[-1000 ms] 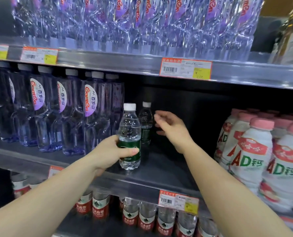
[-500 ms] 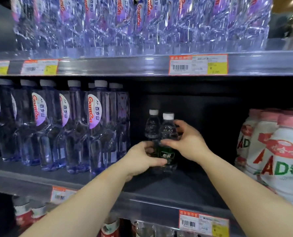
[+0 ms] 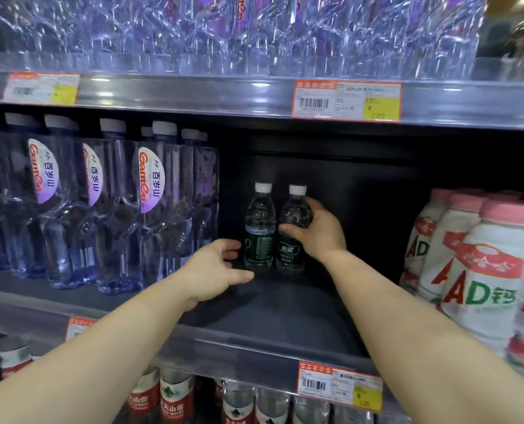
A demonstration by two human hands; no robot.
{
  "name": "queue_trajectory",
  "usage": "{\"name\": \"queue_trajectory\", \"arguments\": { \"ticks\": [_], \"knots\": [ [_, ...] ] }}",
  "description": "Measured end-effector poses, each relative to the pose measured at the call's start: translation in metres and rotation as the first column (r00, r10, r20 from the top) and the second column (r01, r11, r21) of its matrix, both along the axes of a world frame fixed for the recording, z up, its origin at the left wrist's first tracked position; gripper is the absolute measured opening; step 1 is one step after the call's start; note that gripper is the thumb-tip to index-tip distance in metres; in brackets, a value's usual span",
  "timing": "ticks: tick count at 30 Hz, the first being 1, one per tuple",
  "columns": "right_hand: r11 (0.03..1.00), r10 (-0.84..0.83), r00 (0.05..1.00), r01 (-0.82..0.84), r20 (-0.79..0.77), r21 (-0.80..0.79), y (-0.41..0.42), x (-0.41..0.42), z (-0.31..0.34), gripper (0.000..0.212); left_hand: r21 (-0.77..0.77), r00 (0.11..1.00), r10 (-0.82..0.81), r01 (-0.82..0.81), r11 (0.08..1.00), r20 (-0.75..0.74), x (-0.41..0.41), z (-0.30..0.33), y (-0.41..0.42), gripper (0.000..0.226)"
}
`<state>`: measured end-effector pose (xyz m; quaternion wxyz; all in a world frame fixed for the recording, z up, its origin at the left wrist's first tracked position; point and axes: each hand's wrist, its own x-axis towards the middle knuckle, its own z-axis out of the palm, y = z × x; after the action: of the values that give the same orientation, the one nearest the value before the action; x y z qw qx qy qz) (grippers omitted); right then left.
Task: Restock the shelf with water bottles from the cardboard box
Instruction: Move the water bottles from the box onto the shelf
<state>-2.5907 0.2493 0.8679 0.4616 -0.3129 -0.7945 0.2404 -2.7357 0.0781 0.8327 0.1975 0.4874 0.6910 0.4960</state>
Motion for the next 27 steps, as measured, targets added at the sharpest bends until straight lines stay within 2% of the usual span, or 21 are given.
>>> {"name": "queue_trajectory", "arguments": {
  "ticks": [7, 13, 17, 22, 27],
  "knots": [
    [1.0, -0.003, 1.0, 0.003, 0.013, 0.014, -0.002, 0.0, -0.001, 0.071, -0.104, 0.988, -0.048, 0.033, 0.994, -0.15, -0.001, -0.003, 0.016, 0.061],
    [0.999, 0.041, 0.998, -0.04, 0.037, -0.016, -0.002, 0.004, -0.006, 0.082, -0.136, 0.989, -0.048, 0.028, 0.99, -0.141, -0.002, -0.008, 0.02, 0.062],
    [0.999, 0.009, 0.998, -0.007, 0.066, -0.034, -0.005, 0.003, -0.006, 0.087, -0.111, 0.989, -0.026, 0.01, 0.994, -0.146, -0.003, -0.006, 0.016, 0.064],
    [0.992, -0.042, 0.993, 0.055, 0.114, -0.113, -0.021, 0.008, -0.004, 0.106, -0.098, 0.991, -0.022, 0.009, 0.995, -0.13, 0.001, 0.005, 0.003, 0.064],
    [0.985, -0.06, 0.992, 0.076, 0.107, -0.155, -0.068, 0.031, 0.0, 0.093, -0.113, 0.99, -0.054, 0.039, 0.993, -0.13, 0.017, 0.02, -0.018, 0.065]
  ]
}}
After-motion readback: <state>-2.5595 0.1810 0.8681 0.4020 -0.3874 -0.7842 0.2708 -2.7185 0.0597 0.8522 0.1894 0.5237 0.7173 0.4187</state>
